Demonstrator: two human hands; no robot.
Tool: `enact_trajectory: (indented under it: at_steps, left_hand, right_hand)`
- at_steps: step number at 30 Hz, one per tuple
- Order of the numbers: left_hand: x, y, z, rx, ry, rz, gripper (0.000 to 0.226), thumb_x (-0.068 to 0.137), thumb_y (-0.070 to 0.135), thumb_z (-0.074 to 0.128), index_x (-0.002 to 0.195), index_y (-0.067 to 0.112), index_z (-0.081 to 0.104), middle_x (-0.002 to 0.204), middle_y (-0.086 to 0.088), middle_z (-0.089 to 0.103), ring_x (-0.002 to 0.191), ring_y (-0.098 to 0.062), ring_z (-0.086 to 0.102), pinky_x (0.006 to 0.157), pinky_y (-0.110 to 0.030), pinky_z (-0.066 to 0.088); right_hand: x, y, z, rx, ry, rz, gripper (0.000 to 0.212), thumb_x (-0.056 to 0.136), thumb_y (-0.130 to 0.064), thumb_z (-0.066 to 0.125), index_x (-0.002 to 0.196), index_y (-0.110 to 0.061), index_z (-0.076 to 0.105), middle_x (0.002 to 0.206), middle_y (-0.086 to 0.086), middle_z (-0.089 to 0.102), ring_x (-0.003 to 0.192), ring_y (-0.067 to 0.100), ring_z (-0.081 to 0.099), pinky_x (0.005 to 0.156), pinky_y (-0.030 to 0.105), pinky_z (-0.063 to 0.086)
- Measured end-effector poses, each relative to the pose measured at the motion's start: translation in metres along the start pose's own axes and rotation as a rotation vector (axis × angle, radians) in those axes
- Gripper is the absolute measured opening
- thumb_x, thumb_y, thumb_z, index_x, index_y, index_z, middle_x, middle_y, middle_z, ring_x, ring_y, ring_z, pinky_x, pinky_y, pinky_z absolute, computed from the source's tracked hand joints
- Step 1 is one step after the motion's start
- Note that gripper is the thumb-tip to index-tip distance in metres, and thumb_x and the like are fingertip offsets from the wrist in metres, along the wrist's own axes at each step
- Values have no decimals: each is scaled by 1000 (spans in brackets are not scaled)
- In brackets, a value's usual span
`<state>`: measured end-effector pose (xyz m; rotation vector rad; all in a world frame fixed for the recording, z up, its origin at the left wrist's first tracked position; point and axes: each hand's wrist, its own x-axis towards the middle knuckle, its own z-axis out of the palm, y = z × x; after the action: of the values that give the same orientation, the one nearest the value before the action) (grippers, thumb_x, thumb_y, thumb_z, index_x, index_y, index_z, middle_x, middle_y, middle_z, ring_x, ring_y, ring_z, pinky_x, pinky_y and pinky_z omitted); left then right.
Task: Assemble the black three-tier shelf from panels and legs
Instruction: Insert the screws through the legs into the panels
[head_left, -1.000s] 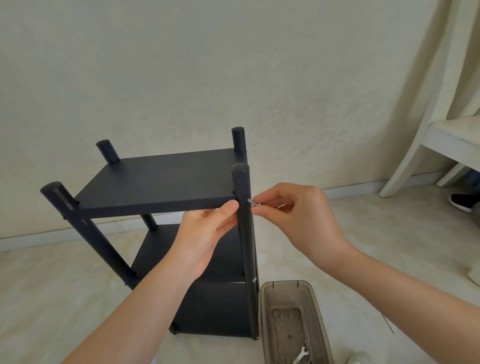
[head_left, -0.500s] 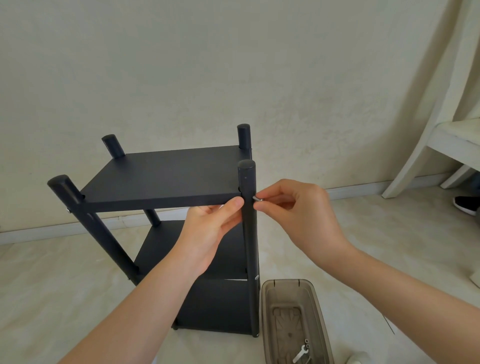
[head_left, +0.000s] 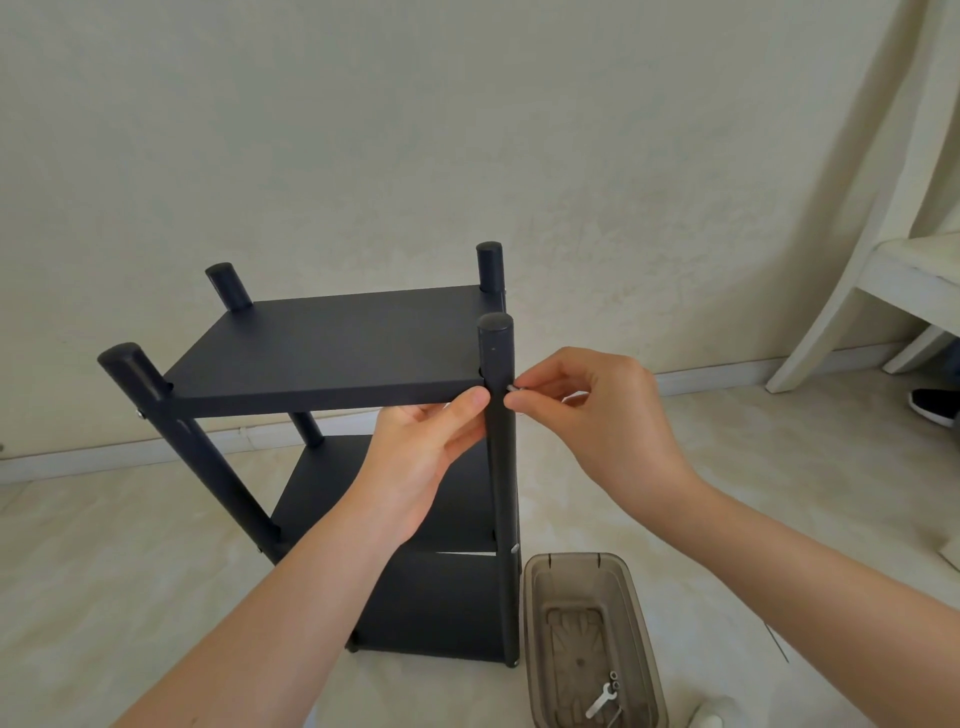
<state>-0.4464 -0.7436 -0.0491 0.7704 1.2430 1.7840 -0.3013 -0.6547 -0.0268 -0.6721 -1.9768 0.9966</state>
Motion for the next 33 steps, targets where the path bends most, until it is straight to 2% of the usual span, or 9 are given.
enact_trajectory:
  at_steps: [4, 7, 12, 18, 22, 26, 28, 33]
  left_hand:
    - [1, -1, -1, 9, 9, 6, 34, 77, 26, 73, 109, 14, 74, 110, -6, 77, 104, -21, 74, 74, -21, 58]
    - [1, -2, 0, 5, 22, 12, 36, 76, 26, 73, 110, 14, 73, 109, -5, 77, 104, -21, 74, 74, -21, 58]
    - [1, -3, 2, 13, 37, 22, 37, 75, 29, 72, 109, 14, 73, 107, -3, 77, 102, -18, 74, 73, -18, 57]
    - [3, -4, 2, -2, 35, 24, 40, 80, 30, 70, 114, 11, 71, 112, -5, 76, 106, -19, 73, 76, -19, 57]
    - [4, -3, 3, 15, 27, 39, 31, 82, 30, 68, 108, 13, 73, 109, -6, 77, 104, -19, 73, 74, -17, 56]
    - [5, -5, 3, 20, 15, 36, 17, 92, 24, 64, 98, 20, 79, 109, -6, 77, 105, -19, 73, 75, -17, 56]
    - [5, -4, 3, 26, 4, 36, 17, 88, 28, 65, 93, 25, 82, 109, -5, 77, 106, -19, 72, 76, -18, 56]
    - [7, -6, 2, 41, 46, 42, 26, 83, 31, 68, 106, 18, 73, 108, -2, 77, 108, -19, 72, 74, -18, 57]
  right_hand:
    - [2, 0, 1, 16, 5, 34, 14, 81, -29, 80, 75, -32, 68, 76, -21, 69, 74, -4, 64, 62, 6, 44]
    - [3, -2, 2, 1, 22, 32, 16, 80, -28, 81, 75, -30, 66, 69, -13, 67, 72, -6, 62, 61, 4, 43]
    - [2, -4, 4, -54, 9, -35, 15, 81, -22, 81, 80, -24, 65, 73, -12, 66, 73, -7, 59, 63, 4, 43]
    - [5, -5, -1, -130, -51, -60, 12, 86, -21, 76, 84, -29, 68, 74, -19, 65, 79, -8, 60, 71, 4, 45]
    - [10, -3, -6, -88, -93, -6, 9, 91, -20, 69, 85, -27, 72, 76, -15, 72, 79, -3, 64, 71, 6, 47]
    - [13, -1, -4, 51, -98, 75, 6, 88, -21, 73, 82, -22, 73, 73, -10, 73, 72, -1, 67, 65, 4, 43]
    - [14, 0, -3, 93, -105, 101, 6, 87, -21, 74, 81, -20, 73, 72, -9, 73, 70, 0, 67, 64, 6, 44]
    - [19, 1, -1, 37, -92, 142, 8, 86, -30, 76, 89, -27, 70, 81, -14, 69, 75, -1, 64, 63, 10, 46]
